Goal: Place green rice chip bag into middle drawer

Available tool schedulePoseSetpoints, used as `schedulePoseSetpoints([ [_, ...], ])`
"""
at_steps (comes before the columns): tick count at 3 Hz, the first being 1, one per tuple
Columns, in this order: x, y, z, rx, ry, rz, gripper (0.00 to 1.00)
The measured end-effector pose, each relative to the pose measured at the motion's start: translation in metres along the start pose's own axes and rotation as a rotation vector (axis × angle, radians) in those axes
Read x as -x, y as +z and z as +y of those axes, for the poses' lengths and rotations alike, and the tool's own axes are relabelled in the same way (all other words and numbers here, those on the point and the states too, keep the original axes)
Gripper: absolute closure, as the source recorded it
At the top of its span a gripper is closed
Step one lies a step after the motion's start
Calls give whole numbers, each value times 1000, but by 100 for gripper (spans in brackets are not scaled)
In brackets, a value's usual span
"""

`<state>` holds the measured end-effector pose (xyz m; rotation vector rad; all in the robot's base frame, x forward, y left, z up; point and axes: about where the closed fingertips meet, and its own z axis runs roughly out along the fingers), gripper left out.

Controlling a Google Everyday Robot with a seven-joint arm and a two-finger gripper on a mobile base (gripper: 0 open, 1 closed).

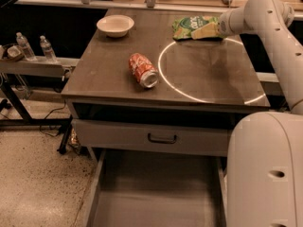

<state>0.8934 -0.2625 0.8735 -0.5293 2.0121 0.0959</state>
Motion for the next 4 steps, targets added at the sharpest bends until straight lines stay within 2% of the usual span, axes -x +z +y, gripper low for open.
schedulePoseSetpoints([
  [1, -9, 8, -15, -30, 19, 2, 0],
  [2, -14, 15, -17, -26, 30, 3, 18],
  [3, -26, 23, -6, 9, 33, 39, 49],
  [4, -32, 26, 1, 30, 30, 60, 71],
])
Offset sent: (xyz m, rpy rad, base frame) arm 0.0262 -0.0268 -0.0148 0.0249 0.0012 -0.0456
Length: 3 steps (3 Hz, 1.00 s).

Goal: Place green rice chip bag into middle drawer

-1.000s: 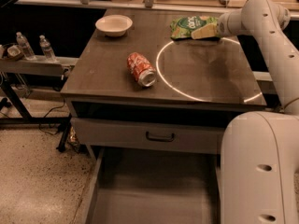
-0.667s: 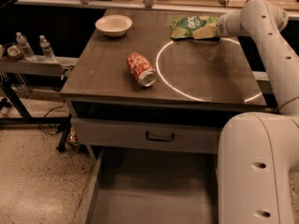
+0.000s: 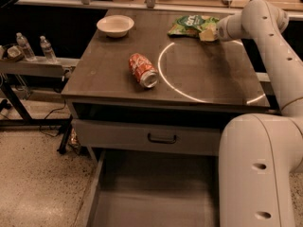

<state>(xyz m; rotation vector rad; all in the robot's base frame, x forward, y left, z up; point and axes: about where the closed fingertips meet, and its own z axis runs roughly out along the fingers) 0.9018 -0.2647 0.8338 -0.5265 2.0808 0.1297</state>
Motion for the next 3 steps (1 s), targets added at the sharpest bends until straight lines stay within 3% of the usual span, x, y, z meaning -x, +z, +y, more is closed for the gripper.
schedulePoseSetpoints([
  [1, 4, -3, 0, 0, 0, 0, 100],
  [2, 4, -3, 0, 0, 0, 0, 100],
  [3, 65, -64, 17, 7, -142, -100, 100],
])
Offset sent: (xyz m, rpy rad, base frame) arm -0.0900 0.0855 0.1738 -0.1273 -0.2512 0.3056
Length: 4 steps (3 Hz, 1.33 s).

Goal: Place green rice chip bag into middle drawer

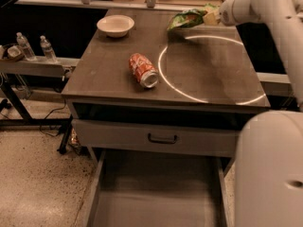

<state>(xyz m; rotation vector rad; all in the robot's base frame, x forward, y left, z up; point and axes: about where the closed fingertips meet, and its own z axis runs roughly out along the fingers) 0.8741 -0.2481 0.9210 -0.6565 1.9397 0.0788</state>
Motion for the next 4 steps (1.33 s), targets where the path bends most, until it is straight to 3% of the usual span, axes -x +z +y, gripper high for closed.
schedulePoseSetpoints([
  [1, 77, -91, 33, -25, -153, -109, 100],
  [2, 77, -91, 33, -25, -153, -109, 100],
  [3, 74, -95, 46, 30, -152, -111, 100],
  [4, 65, -121, 53, 51, -145, -112, 100],
])
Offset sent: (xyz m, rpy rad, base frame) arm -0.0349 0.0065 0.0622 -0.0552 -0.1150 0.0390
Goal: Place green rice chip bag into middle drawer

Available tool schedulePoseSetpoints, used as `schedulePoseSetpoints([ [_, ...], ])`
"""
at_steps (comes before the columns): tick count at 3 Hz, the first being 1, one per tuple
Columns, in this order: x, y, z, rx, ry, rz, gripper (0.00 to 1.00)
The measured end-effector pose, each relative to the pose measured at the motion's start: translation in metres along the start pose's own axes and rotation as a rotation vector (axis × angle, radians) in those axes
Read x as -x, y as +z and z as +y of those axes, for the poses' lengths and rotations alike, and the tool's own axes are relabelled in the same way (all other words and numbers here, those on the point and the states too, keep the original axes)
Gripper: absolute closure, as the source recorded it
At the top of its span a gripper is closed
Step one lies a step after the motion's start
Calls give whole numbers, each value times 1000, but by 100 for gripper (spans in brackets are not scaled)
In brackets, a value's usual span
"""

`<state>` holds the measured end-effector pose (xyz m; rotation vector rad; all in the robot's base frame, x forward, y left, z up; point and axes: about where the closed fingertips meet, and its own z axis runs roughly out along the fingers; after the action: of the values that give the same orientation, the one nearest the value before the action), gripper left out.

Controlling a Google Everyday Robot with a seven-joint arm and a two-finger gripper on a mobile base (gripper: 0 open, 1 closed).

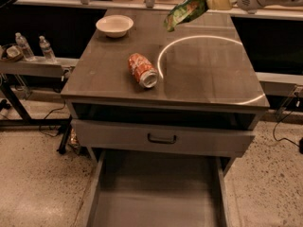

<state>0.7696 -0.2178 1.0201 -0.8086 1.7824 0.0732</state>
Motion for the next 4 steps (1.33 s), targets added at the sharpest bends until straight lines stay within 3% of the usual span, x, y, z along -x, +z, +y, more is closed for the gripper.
schedulePoseSetpoints([
  [1, 4, -46, 18, 13, -5, -26, 100],
  [2, -11, -110, 32, -25, -6, 3, 100],
  [3, -45, -205, 22, -99, 29, 70, 100],
  [4, -45, -205, 22, -98, 30, 70, 100],
])
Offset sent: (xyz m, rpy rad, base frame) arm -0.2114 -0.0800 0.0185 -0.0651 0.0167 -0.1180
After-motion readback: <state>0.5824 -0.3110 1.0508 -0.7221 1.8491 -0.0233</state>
